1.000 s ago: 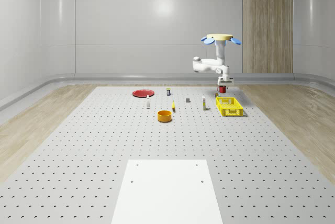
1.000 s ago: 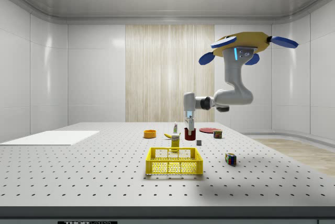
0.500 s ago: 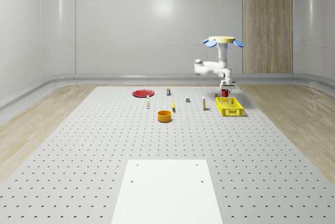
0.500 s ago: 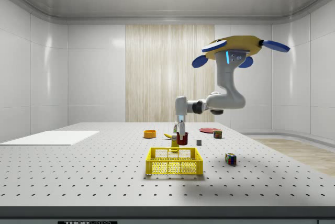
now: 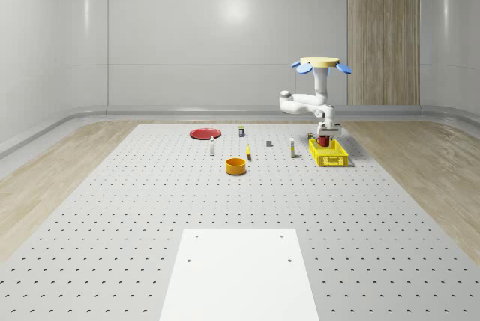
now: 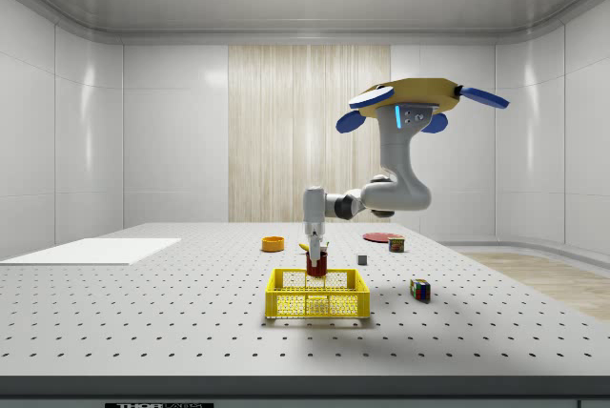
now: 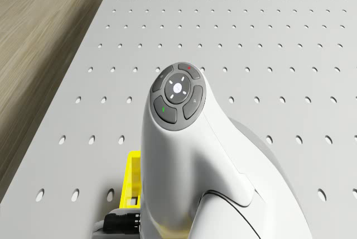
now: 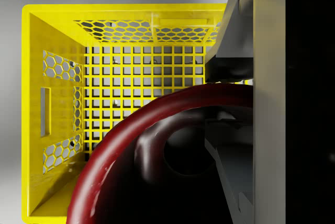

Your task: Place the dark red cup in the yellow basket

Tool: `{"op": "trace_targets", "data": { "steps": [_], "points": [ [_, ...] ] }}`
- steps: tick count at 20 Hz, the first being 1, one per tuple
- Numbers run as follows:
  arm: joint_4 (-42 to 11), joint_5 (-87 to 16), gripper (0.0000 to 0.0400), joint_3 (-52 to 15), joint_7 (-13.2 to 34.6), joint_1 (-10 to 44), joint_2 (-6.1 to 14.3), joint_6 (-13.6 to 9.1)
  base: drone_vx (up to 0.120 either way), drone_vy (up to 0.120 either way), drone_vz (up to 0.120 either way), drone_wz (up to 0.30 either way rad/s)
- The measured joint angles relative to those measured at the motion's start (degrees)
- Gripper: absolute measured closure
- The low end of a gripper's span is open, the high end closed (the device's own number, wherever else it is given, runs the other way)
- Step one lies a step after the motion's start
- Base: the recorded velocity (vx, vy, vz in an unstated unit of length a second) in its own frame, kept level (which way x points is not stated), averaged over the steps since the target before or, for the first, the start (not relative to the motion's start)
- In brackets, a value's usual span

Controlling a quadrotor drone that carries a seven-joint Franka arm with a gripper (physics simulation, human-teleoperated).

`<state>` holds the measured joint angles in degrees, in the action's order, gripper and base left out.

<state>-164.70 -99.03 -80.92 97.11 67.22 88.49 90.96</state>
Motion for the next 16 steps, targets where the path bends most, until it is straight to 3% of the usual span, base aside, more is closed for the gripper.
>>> {"op": "trace_targets", "data": {
  "steps": [4,7,11,16],
  "points": [
    [0.01,0.09,0.0300,-0.03,0.03,0.04,0.22,0.21,0.050,0.000,0.000,0.000],
    [0.01,0.15,0.0300,-0.05,0.05,0.06,0.38,0.36,0.000,0.000,-0.093,0.000],
    [0.02,0.23,0.0300,-0.08,0.07,0.10,0.58,0.54,0.000,0.110,0.000,0.000],
    [0.29,-1.48,0.0300,1.79,0.10,0.31,0.90,1.38,0.000,0.000,0.000,0.000]
  ]
}}
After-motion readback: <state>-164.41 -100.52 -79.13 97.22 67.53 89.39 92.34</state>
